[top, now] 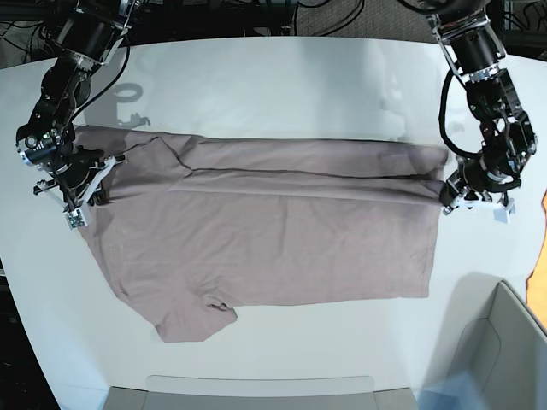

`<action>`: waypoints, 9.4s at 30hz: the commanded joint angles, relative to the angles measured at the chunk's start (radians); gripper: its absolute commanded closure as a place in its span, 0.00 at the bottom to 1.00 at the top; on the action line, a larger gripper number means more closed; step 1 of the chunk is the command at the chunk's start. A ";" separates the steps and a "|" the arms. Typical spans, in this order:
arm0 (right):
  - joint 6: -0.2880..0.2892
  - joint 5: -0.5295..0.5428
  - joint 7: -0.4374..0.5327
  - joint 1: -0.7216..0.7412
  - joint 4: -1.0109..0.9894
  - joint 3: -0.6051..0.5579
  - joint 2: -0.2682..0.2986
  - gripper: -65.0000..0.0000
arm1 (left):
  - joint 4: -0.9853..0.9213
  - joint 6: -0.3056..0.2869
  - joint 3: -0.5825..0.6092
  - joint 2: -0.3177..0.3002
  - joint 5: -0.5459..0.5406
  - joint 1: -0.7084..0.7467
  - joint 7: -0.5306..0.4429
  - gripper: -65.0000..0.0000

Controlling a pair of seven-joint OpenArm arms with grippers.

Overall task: Fold the T-shirt properly
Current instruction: 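Grasp the shirt edge with both grippers and fold it over the body, then pull the folded edge back toward the robot with both grippers, then move the right gripper to the sleeve and hem corner of the shirt, then move the left gripper to the opposite hem corner and grasp it, then fold the hem half over toward the collar with both grippers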

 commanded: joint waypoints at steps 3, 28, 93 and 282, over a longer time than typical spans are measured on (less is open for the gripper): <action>0.001 0.008 0.026 0.062 -0.031 0.002 0.020 1.00 | -0.022 -0.004 0.012 -0.017 0.064 -0.052 -0.016 1.00; 0.008 0.180 0.023 0.148 -0.121 0.009 0.138 0.70 | 0.058 -0.009 -0.072 -0.009 0.115 -0.081 -0.025 0.90; 0.006 0.120 0.023 -0.506 0.156 -0.107 0.190 1.00 | 0.334 -0.007 0.278 -0.077 0.325 0.741 -0.140 1.00; 0.021 0.069 -0.130 -0.202 0.449 -0.296 0.097 1.00 | 0.174 -0.208 0.039 -0.222 0.079 0.261 -0.076 1.00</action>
